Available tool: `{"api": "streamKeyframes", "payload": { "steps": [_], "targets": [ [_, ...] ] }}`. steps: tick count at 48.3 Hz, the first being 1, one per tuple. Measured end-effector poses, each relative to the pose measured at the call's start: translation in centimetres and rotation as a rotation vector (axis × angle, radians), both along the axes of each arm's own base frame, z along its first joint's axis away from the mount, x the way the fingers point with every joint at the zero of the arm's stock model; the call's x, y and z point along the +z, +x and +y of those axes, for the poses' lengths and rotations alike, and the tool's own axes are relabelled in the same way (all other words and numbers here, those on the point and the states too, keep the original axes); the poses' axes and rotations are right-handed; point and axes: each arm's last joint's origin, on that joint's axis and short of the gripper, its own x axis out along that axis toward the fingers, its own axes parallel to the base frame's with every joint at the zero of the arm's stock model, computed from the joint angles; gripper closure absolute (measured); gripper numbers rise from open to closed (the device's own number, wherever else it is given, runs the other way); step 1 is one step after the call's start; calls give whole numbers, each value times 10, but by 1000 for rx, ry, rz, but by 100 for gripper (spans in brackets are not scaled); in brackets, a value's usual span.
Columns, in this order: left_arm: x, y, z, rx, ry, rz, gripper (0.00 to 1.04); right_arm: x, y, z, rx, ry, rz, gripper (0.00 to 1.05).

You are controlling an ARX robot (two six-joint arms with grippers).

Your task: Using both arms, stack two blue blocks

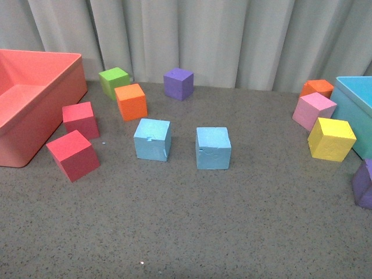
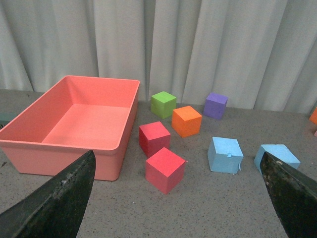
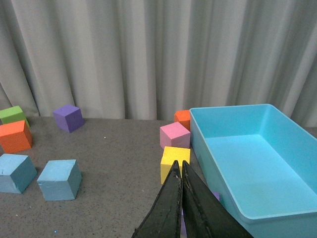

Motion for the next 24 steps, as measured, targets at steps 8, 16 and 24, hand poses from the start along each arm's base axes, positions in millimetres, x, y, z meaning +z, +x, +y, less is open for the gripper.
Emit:
{"api": "streamKeyframes", "payload": {
  "steps": [8,16,24],
  "targets": [
    [0,0,0,0,0,0,7,1,-5,0,0,0,-5,104],
    [0,0,0,0,0,0,7,2,-11,0,0,0,-7,104],
    [0,0,0,0,0,0,7,2,-15,0,0,0,-8,104]
  ]
}}
